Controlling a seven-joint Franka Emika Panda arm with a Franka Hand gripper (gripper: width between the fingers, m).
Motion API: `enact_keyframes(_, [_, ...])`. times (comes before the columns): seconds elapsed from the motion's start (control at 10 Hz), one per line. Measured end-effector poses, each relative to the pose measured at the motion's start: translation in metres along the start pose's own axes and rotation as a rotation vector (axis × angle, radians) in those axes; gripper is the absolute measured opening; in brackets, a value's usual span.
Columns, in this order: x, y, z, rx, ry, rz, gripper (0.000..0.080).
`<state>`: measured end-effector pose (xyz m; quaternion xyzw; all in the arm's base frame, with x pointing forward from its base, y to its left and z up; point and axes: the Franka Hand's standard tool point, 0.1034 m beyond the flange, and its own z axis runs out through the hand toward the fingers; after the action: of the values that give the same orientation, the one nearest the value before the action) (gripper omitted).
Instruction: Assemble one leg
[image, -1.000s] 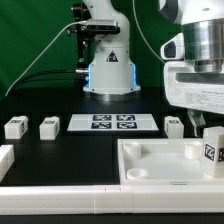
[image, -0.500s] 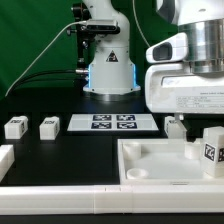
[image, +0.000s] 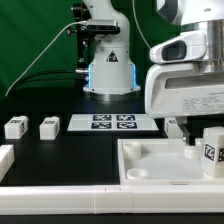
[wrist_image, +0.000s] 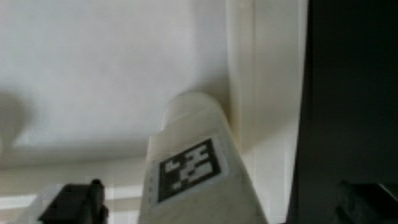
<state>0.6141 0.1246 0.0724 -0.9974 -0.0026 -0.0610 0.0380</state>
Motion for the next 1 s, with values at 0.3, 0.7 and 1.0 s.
enact_keyframes(0.3, [0.001,0.005,0.0,-0.023,-0.001,-0.342,0.0649])
enact_keyframes(0.7, [0.003,0.011,-0.001,-0.025,-0.002,-0.434,0.0625])
enact_keyframes(1.0, [0.003,0.011,-0.001,-0.025,-0.002,-0.434,0.0291])
